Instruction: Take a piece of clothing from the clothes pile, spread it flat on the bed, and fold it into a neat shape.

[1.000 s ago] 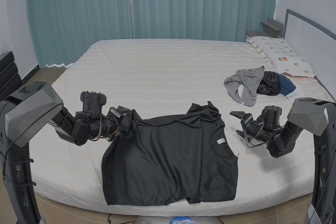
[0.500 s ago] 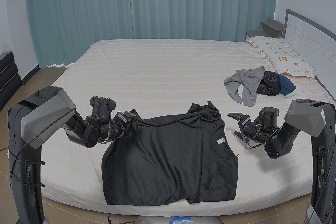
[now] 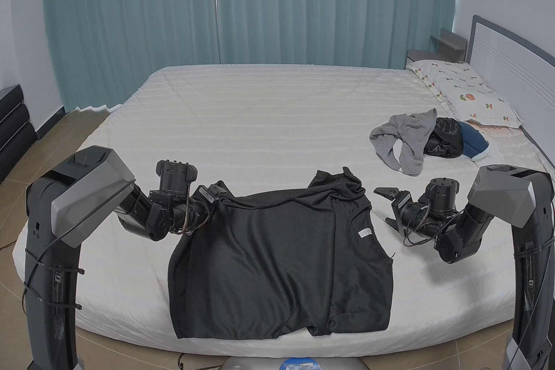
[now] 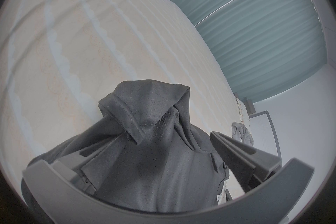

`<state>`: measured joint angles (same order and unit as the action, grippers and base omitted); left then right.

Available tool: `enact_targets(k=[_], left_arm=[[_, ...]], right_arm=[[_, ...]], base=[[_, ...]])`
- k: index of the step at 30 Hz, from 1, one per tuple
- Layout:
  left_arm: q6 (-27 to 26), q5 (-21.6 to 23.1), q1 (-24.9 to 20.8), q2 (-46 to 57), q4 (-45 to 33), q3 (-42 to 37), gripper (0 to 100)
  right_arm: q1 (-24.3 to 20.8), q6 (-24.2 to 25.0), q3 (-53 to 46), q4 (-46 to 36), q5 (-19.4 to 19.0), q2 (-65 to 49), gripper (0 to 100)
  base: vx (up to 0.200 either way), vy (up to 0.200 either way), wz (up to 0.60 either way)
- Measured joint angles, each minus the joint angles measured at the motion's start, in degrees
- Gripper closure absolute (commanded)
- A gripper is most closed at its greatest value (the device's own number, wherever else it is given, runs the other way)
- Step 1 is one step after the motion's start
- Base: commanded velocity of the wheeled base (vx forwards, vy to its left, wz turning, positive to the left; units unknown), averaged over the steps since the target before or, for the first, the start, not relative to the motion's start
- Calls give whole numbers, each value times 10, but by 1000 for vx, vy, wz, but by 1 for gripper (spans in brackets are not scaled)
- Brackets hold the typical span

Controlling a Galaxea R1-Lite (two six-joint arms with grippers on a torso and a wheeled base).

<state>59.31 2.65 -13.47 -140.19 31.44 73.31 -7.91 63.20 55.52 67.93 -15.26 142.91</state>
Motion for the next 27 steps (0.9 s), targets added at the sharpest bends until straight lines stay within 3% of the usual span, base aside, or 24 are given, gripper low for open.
enact_targets(k=[6,14,22,27], left_arm=[[-1,-32,10,-18,-3,29,100],[15,-37,33,-31,13,58,100],[89,-35,76,-38,117,79,100],[93,-32,92,-49,166,91,100]], right_arm=[[-1,0,0,0,0,1,0],[-2,0,0,0,1,1,0],[-4,-1,0,1,1,2,0],[-5,-3,2,2,1,3,0]], base=[[0,0,0],[0,0,0],[0,0,0],[0,0,0]])
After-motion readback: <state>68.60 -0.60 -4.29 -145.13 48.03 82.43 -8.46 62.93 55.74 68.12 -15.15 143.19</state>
